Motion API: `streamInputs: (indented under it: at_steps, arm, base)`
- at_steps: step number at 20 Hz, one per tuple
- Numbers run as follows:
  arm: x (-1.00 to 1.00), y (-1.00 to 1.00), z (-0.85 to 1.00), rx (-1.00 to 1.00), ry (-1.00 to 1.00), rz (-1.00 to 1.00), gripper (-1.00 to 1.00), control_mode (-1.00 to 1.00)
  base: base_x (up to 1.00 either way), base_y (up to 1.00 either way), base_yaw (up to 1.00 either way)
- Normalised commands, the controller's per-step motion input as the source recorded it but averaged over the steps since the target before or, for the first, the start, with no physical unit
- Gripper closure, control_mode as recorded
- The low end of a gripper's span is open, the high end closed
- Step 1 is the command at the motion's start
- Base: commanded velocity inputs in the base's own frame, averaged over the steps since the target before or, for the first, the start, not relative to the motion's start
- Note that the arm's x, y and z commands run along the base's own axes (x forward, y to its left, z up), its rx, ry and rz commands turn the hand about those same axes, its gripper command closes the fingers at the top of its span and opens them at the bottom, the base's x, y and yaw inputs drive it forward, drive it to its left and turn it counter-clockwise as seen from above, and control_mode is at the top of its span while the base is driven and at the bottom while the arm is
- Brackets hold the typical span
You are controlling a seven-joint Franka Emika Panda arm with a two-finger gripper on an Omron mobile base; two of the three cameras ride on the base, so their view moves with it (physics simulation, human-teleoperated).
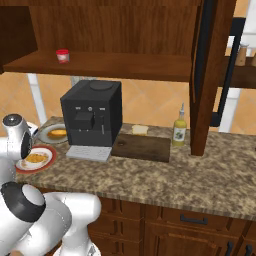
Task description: From the different types of pastries on the counter, select a croissant and place it on the cutting board. Then retrieve a jar of jam from the cabinet and place it alongside the croissant on the cutting board.
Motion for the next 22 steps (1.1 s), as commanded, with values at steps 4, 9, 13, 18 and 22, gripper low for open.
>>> streamInputs:
  at_steps: [4,9,13,18,22]
  arm:
    - [0.33,0.23,-0.42,0.00,0.00,-0.02,-1.00,-1.00]
    - [0.43,0.03,-0.37,0.00,-0.03,-0.01,-1.00,-1.00]
    - [0.49,0.09,-0.56,0.00,-0.02,0.00,-1.00,-1.00]
    - [0.50,0.28,-0.73,0.00,0.00,0.00,-1.00,-1.00]
    - [0.45,0.39,-0.78,0.00,-0.03,0.00,-1.00,-1.00]
  base:
    - [0.00,0.00,0.00]
    - [0.00,0.00,0.00]
    - [0.00,0.00,0.00]
    - [0.00,0.00,0.00]
    - [0.00,0.00,0.00]
